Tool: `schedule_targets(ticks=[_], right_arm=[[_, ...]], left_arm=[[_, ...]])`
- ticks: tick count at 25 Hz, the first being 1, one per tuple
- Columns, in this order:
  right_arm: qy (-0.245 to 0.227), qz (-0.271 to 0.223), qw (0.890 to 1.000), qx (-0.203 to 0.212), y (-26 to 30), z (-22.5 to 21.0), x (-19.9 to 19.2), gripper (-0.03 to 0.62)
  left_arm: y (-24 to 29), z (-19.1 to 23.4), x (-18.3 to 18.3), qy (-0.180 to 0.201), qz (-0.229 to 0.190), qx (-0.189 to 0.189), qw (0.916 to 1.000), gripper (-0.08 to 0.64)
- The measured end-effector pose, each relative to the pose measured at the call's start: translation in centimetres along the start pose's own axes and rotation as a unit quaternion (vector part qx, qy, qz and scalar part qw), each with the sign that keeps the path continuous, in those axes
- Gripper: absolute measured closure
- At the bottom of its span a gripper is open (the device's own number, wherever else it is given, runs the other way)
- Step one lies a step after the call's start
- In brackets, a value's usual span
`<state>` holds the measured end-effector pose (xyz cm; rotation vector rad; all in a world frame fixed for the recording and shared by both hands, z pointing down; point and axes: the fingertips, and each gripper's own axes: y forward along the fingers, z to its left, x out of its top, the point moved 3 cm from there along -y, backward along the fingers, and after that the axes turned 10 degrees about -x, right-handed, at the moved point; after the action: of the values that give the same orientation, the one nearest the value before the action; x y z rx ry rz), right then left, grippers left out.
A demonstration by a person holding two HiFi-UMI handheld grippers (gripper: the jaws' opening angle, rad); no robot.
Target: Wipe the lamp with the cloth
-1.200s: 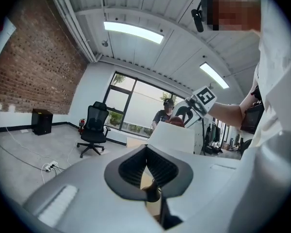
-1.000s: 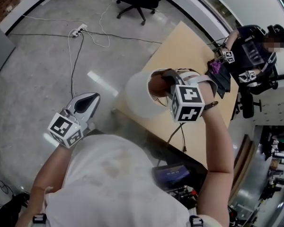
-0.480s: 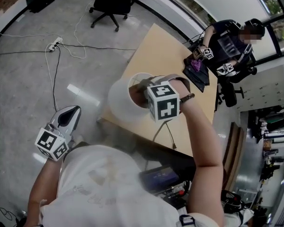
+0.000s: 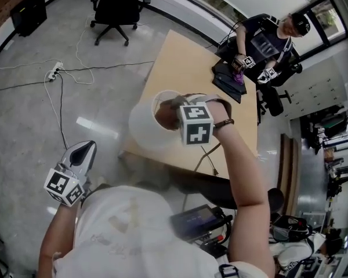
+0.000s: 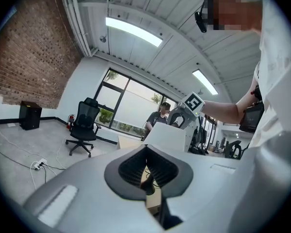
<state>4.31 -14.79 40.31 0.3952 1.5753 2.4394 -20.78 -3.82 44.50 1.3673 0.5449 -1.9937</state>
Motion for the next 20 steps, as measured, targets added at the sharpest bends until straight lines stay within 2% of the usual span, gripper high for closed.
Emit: schedule_targets(ticks=[3,5,7,9,13,17,20], right_arm=[[0.070,-0.034,0.996,-0.032,-1.1,-0.7,0.1,0.417],[0.130,-0.056,0.988,-0.067,-1.6,-1.3,-0.4,0.416],[0.195,-0.076,0.973,-0.096,-2.0,-1.6,-1.3,0.416],[0.264,-0.101,0.952,-0.120,-2.8,-1.6,-2.1,0.416],[0.398,-0.158,0.888,-0.168,-5.5,-1.3,-3.4,0.416],[0.491,-0.212,0.816,-0.220,-7.4,-0.2,-5.9,0.416],[0.551,-0.230,0.759,-0.257,-8.7,1.5,-8.5,0.416]], left_arm=[[0.4,-0.1,0.4,0.003,0.003,-0.019,0.9998,0.558],[0.7,-0.1,0.6,0.007,0.005,-0.030,0.9995,0.558],[1.0,-0.1,0.7,0.009,0.007,-0.038,0.9992,0.558],[1.3,-0.1,0.8,0.012,0.008,-0.050,0.9986,0.558],[2.0,-0.7,1.0,0.011,0.023,-0.079,0.9966,0.558],[3.5,-1.7,0.2,0.009,0.043,-0.105,0.9935,0.558],[4.8,-2.8,0.2,0.013,0.058,-0.118,0.9912,0.558]])
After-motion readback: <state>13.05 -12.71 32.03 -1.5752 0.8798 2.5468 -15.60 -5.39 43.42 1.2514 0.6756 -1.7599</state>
